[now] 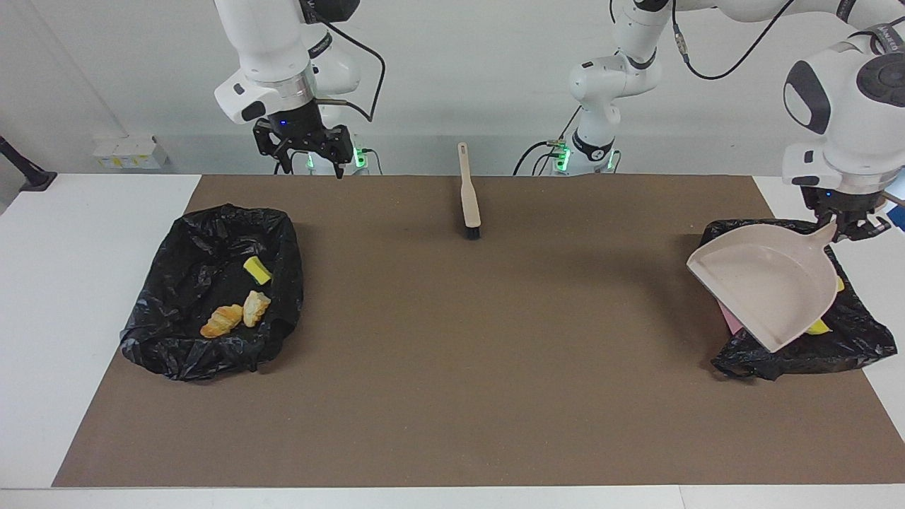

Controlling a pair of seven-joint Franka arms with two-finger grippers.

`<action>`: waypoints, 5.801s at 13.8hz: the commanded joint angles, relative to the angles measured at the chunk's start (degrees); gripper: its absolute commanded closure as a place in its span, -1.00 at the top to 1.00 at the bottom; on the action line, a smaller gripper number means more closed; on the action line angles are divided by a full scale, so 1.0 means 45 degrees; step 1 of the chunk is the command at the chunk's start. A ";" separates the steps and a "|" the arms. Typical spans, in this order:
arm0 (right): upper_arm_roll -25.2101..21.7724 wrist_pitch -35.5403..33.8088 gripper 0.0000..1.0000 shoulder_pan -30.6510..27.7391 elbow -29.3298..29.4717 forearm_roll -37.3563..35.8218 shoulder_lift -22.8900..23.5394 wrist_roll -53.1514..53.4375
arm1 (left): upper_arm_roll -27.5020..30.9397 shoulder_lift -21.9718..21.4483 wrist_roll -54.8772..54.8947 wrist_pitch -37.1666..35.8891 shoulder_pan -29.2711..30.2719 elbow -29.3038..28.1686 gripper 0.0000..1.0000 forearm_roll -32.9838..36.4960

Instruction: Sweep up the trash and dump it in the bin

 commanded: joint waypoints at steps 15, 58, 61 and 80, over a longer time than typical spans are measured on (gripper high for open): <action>-0.2354 -0.0502 1.00 0.0677 0.0513 -0.0260 0.0102 -0.1985 | 0.0168 -0.1661 -1.5747 -0.0051 -0.6843 -0.2268 -1.00 -0.5264; -0.1455 -0.0306 1.00 0.0228 -0.0073 -0.0456 -0.0249 -0.2121 | 0.0402 -0.0370 -1.6114 0.0891 -0.2687 -0.0219 1.00 -0.7083; -0.1455 -0.0306 1.00 0.0208 -0.0073 -0.0436 -0.0249 -0.2122 | 0.0559 -0.0702 -1.4081 0.0870 -0.2335 -0.0316 1.00 -0.6323; -0.1513 -0.0208 1.00 0.0150 -0.0014 -0.0416 -0.0191 -0.2083 | 0.0618 -0.2538 -1.3920 -0.1846 -0.1885 -0.0589 1.00 -0.5832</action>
